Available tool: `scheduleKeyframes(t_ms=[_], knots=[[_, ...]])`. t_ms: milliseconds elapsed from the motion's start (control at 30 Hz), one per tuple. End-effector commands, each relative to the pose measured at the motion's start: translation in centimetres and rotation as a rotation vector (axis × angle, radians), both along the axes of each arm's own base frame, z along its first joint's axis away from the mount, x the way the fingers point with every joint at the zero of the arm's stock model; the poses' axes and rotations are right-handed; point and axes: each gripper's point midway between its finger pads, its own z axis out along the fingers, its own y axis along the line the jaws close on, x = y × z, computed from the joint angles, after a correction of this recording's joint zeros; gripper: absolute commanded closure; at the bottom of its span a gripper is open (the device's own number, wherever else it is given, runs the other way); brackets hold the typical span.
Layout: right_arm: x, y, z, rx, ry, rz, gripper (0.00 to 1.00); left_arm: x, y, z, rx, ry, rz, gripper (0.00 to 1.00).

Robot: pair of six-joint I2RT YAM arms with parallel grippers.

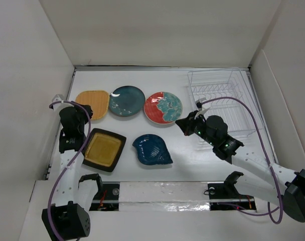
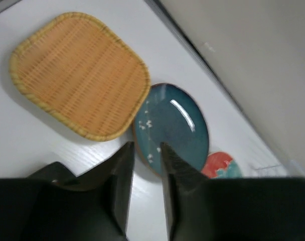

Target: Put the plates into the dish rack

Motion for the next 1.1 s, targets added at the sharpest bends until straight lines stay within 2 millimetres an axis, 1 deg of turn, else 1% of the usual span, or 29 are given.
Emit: scheduleKeyframes(t_ms=[0, 33, 67, 100, 167, 267, 300, 333, 400, 500, 533, 567, 600, 633, 700, 733, 800, 833, 900, 933, 1067], knots=[[0.5, 0.1, 1.6, 0.021, -0.043, -0.003, 1.0, 0.3, 0.9, -1.8, -0.011, 0.068, 0.051, 0.73], [0.3, 0.2, 1.8, 0.028, -0.046, 0.012, 1.0, 0.5, 1.1, -3.0, -0.017, 0.112, 0.065, 0.62], [0.2, 0.3, 1.8, 0.036, -0.047, 0.016, 0.96, 0.4, 1.3, -4.0, -0.024, 0.144, 0.081, 0.5], [0.1, 0.2, 2.2, 0.047, -0.059, 0.017, 0.91, 0.3, 1.5, -4.6, -0.037, 0.16, 0.101, 0.33], [0.2, 0.1, 2.2, 0.045, -0.059, 0.01, 0.81, 0.4, 1.6, -5.9, -0.058, 0.186, 0.117, 0.24], [0.1, 0.5, 1.8, 0.035, -0.041, 0.028, 0.78, 0.8, 1.7, -7.0, -0.104, 0.213, 0.148, 0.24], [0.0, 0.7, 1.9, 0.038, -0.043, 0.04, 0.77, 1.2, 1.9, -7.0, -0.113, 0.2, 0.163, 0.26], [-0.2, 0.8, 2.0, 0.041, -0.044, 0.05, 0.77, 1.4, 2.0, -7.5, -0.149, 0.203, 0.191, 0.27], [-0.1, 0.8, 1.9, 0.039, -0.044, 0.049, 0.76, 1.5, 2.9, -8.4, -0.196, 0.204, 0.226, 0.3], [-0.3, 0.7, 2.1, 0.038, -0.043, 0.052, 0.76, 2.2, 3.2, -10.3, -0.263, 0.231, 0.245, 0.34], [-0.4, 0.8, 2.2, 0.041, -0.044, 0.061, 0.76, 2.3, 3.7, -11.2, -0.274, 0.252, 0.267, 0.34], [-0.5, 0.7, 2.4, 0.048, -0.053, 0.061, 0.75, 2.3, 3.7, -11.7, -0.283, 0.26, 0.272, 0.34], [-0.5, 0.7, 2.5, 0.05, -0.057, 0.058, 0.75, 2.3, 4.1, -12.1, -0.293, 0.263, 0.291, 0.35], [-0.4, 0.6, 2.5, 0.049, -0.058, 0.054, 0.75, 2.5, 4.4, -12.9, -0.309, 0.277, 0.303, 0.35], [-0.4, 0.7, 2.2, 0.042, -0.046, 0.054, 0.75, 3.0, 4.2, -13.3, -0.328, 0.28, 0.298, 0.36], [-0.6, 0.9, 2.3, 0.044, -0.046, 0.069, 0.75, 3.2, 4.3, -13.8, -0.331, 0.292, 0.3, 0.36], [-0.6, 1.0, 2.4, 0.048, -0.049, 0.078, 0.75, 3.6, 4.4, -14.1, -0.339, 0.293, 0.308, 0.37], [-0.6, 1.0, 2.4, 0.049, -0.05, 0.075, 0.75, 3.8, 4.5, -14.6, -0.342, 0.303, 0.313, 0.37], [-0.5, 1.0, 2.2, 0.042, -0.044, 0.072, 0.75, 4.2, 4.8, -14.8, -0.343, 0.305, 0.324, 0.37], [-0.5, 1.0, 2.1, 0.041, -0.041, 0.075, 0.75, 4.3, 4.8, -15.6, -0.344, 0.323, 0.328, 0.37], [-0.7, 1.1, 2.4, 0.048, -0.051, 0.081, 0.75, 5.1, 5.1, -16.1, -0.359, 0.31, 0.341, 0.37]])
